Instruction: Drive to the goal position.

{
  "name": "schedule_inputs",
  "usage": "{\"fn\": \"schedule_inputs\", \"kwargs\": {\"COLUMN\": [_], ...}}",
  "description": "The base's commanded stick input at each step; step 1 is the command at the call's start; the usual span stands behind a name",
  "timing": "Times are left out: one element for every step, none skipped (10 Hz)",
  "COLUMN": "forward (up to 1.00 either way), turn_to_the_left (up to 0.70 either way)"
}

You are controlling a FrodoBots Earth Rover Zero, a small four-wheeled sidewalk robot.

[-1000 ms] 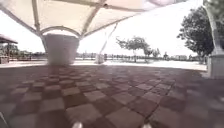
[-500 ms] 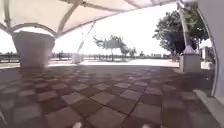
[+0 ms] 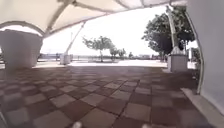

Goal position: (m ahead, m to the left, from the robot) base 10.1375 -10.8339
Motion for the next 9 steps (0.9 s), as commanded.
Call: {"fn": "schedule_inputs", "kwargs": {"forward": [0.7, 0.7, 0.7, 0.7, 0.7, 0.7, 0.7, 0.7, 0.7], "turn_to_the_left": [0.0, 0.0, 0.0, 0.0, 0.0, 0.0, 0.0, 0.0, 0.0]}}
